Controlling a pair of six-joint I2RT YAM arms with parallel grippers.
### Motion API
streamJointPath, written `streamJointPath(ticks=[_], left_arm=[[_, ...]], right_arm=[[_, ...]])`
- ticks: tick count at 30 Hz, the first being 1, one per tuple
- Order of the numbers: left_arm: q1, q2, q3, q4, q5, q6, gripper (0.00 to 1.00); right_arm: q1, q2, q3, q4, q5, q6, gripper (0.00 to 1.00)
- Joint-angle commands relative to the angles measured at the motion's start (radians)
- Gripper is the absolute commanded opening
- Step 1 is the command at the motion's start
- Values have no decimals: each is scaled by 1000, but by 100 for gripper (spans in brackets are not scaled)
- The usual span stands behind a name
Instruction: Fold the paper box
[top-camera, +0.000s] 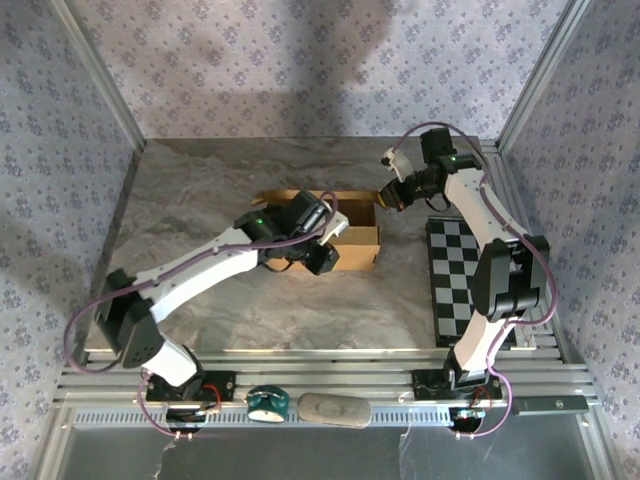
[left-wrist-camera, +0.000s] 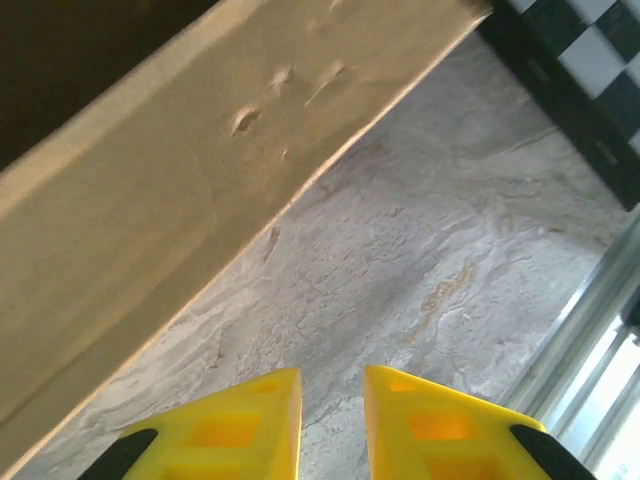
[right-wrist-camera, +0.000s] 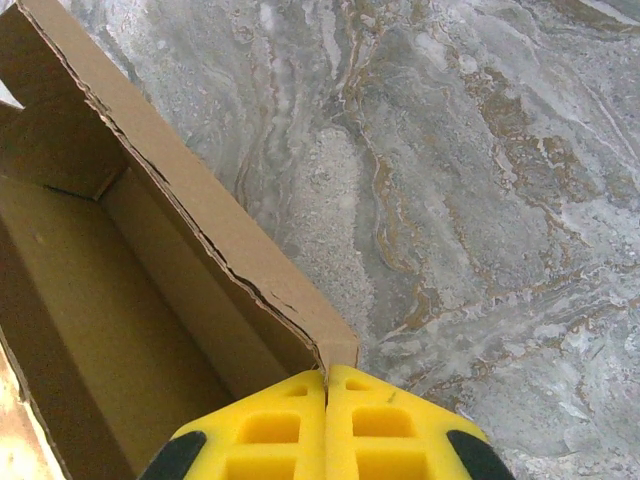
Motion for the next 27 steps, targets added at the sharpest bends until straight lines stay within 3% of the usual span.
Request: streamJointPath(ticks=[1, 8, 27], left_arm=[[2, 57, 43, 38, -29, -36, 23], [52, 144, 111, 65, -147, -30, 25], [142, 323, 316, 99, -63, 67, 29]], right_arm=[[6, -42, -16, -13, -20, 11, 0], [17, -67, -32, -4, -26, 32, 0], [69, -6, 41, -10, -32, 93, 0]])
